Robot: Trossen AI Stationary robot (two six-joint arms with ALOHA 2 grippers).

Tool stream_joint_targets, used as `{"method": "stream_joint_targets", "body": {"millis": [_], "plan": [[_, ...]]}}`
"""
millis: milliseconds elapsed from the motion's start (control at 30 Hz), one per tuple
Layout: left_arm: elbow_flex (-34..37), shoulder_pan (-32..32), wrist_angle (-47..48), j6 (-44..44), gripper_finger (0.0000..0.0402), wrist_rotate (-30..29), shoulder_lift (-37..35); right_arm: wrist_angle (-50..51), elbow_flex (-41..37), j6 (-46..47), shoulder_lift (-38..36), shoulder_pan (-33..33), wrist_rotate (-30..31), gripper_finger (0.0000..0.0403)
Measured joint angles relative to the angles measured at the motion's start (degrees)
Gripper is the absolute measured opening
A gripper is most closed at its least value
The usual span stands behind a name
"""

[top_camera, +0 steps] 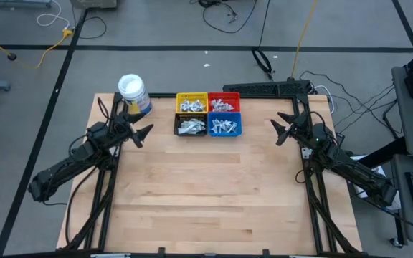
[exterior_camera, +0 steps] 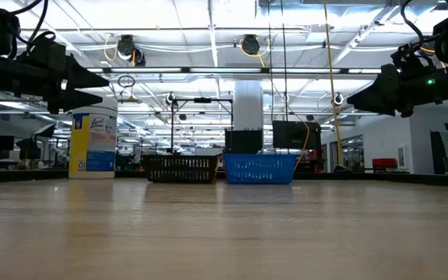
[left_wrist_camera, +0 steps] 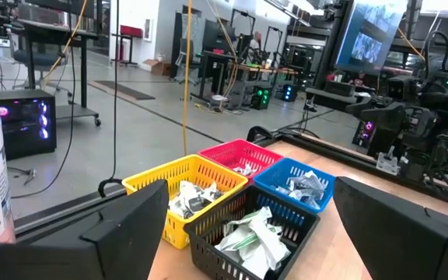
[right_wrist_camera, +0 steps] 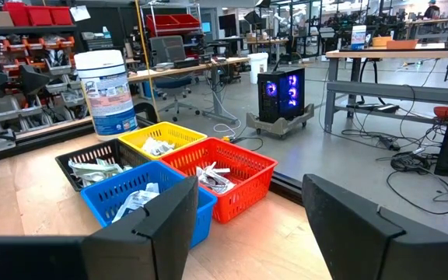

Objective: Pick & Place First Aid Supplies
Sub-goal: Return to Home Position

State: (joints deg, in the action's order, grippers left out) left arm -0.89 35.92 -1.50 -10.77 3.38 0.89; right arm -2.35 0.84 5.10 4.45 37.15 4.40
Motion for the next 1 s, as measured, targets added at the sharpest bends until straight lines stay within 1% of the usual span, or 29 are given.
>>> {"method": "stream_joint_targets", "body": {"millis": [167,500,1000], "plan": [[0.0,0.0,0.0,0.0,0.0363,0.0,0.0,0.0,0.0,0.0,0.0,0.0,0.0,0.0228],[0.0,0.0,0.0,0.0,0.0378,0.0,0.0,0.0,0.0,0.0,0.0,0.0,0.0,0.0228],[0.0,0.0,0.0,0.0,0.0361,0.0,0.0,0.0,0.0,0.0,0.0,0.0,0.0,0.0228]]}}
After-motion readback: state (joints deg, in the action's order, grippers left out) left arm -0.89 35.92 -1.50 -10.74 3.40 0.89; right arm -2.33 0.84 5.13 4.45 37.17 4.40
